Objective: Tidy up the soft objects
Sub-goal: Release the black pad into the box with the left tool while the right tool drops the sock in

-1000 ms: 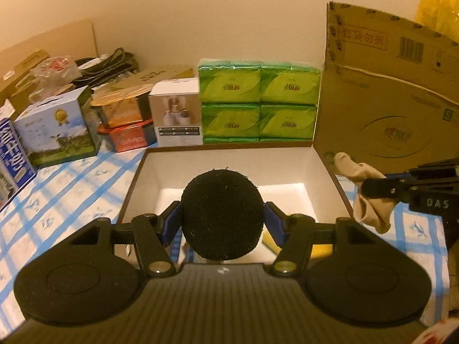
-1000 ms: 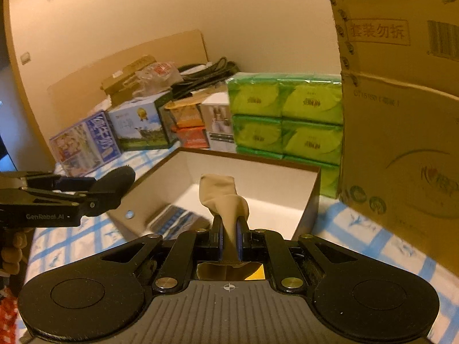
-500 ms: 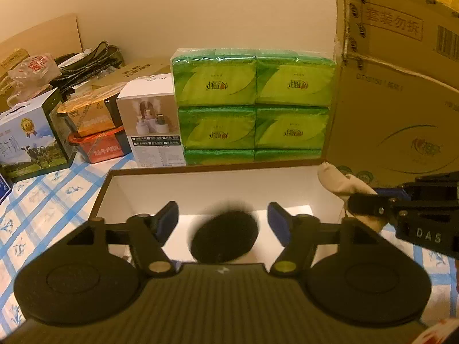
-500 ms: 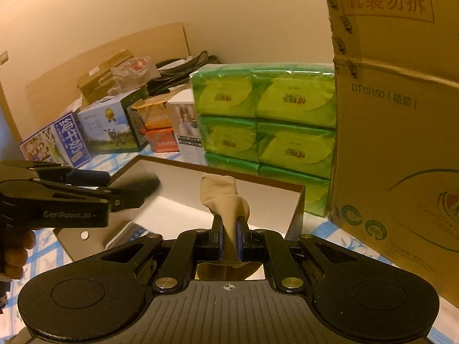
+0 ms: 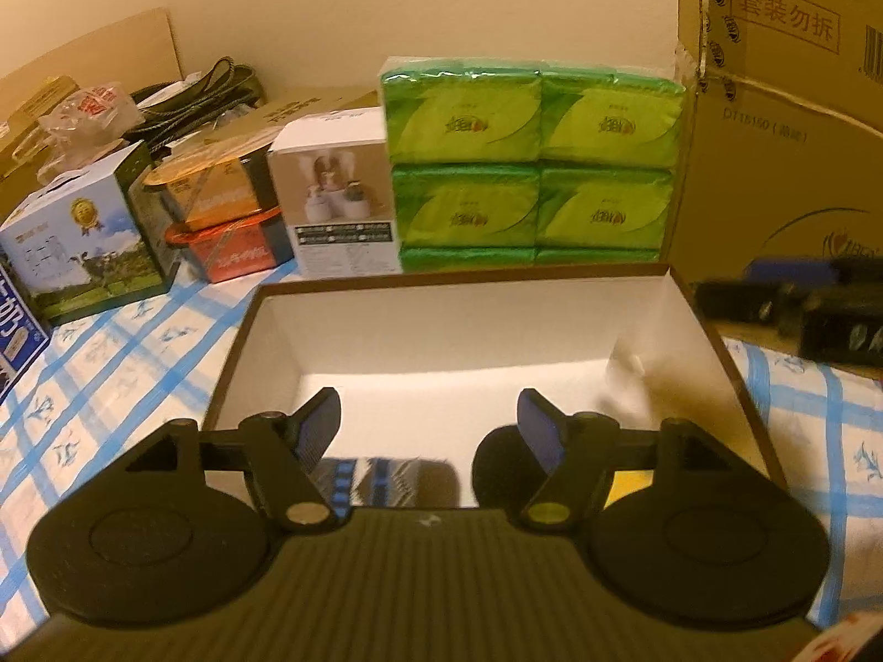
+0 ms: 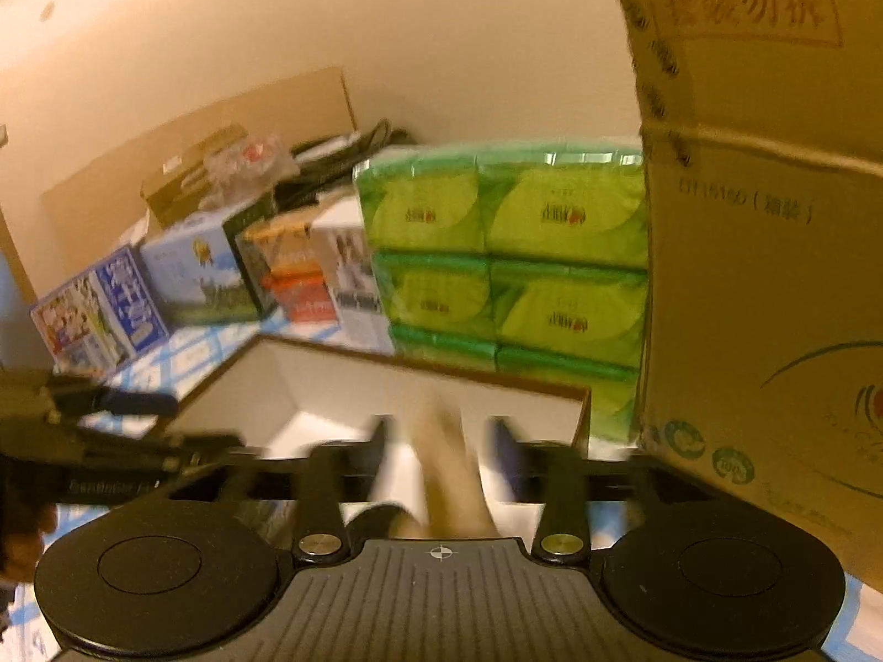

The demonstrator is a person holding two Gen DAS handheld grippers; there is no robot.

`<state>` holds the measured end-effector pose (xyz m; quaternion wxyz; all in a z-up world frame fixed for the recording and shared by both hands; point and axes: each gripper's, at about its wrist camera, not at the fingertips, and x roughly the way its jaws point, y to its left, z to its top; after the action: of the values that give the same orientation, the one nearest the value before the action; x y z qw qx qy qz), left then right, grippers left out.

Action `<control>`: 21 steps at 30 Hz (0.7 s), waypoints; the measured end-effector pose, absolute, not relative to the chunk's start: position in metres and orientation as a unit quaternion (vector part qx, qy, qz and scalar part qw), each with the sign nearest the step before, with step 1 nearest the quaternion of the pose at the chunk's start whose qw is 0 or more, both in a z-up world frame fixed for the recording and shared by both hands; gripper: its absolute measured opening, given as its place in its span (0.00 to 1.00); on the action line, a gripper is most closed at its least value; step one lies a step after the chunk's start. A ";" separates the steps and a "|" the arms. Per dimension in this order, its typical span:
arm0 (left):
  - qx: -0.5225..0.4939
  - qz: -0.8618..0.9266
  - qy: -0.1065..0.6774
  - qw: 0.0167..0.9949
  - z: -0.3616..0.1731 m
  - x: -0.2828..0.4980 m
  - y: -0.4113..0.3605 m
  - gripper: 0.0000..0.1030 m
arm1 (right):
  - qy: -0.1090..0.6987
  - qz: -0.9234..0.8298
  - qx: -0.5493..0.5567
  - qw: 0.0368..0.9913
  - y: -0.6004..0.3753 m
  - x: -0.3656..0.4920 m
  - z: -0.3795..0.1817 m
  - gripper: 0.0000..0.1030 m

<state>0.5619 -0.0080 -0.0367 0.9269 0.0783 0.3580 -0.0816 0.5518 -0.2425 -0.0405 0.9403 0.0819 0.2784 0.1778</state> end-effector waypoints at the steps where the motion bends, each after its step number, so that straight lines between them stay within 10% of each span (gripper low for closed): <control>1: 0.077 -0.079 0.360 0.927 -0.035 0.558 -0.004 0.67 | 0.271 0.178 0.081 0.943 -0.243 0.550 -0.037 0.72; 21: 0.045 -0.074 0.347 0.934 0.007 0.436 0.051 0.67 | 0.300 0.198 0.077 0.930 -0.253 0.437 -0.022 0.73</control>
<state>0.4361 0.0507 0.0066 0.9337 0.0450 0.3475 -0.0741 0.4370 -0.2527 -0.0219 0.9302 0.0770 0.2996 0.1976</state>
